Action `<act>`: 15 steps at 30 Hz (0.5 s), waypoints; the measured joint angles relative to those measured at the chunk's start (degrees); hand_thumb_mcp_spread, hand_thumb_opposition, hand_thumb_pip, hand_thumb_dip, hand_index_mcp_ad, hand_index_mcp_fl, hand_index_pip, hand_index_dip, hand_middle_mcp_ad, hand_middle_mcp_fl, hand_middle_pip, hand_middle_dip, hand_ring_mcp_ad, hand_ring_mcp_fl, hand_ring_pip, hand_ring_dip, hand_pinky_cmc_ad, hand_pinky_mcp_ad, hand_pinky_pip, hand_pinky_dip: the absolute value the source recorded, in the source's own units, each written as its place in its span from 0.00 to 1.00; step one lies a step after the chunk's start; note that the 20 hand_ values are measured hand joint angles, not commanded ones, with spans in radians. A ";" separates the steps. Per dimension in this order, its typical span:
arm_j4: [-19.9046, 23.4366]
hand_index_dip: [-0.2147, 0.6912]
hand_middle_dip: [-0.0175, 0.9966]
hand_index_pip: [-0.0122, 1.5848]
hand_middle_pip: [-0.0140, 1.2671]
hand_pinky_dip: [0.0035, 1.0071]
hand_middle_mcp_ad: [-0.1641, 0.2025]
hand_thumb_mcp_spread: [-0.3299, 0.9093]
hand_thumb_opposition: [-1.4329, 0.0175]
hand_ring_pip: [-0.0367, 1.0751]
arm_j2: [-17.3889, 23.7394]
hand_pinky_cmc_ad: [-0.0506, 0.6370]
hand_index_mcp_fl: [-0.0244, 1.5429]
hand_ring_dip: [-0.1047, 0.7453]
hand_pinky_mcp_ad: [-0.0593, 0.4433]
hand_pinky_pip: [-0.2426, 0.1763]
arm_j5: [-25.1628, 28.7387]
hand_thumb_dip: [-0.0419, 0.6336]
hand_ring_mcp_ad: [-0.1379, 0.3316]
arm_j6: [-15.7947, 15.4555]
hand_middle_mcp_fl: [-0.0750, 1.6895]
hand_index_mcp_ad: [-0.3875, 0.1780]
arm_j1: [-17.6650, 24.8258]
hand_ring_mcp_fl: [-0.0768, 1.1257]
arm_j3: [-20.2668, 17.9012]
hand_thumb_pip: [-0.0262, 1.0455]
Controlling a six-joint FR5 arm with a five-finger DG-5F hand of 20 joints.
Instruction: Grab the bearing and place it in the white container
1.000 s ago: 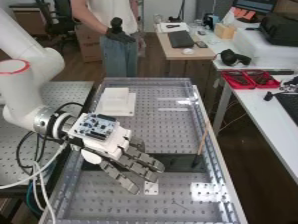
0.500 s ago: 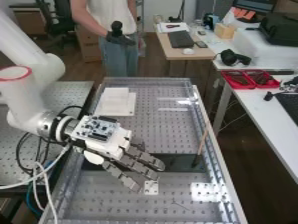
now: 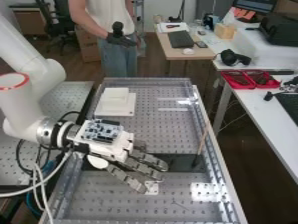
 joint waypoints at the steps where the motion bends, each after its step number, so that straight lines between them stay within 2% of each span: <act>1: -0.22 0.46 0.19 0.90 0.13 0.18 0.67 0.67 0.43 0.12 -0.10 0.59 0.06 0.21 0.69 0.40 -0.59 0.41 0.56 -0.38 0.05 0.49 -0.24 0.07 0.20 0.51; 10: -1.74 0.46 0.19 0.90 0.13 0.18 0.67 0.67 0.43 0.12 -0.08 0.59 0.06 0.21 0.68 0.40 -4.46 0.42 0.56 -3.97 0.04 0.49 -1.20 0.07 1.05 0.51; 15: -2.34 0.46 0.20 0.91 0.13 0.18 0.67 0.67 0.43 0.12 0.10 0.59 0.06 0.21 0.68 0.40 -5.88 0.41 0.57 -4.89 0.05 0.49 -1.68 0.07 1.20 0.51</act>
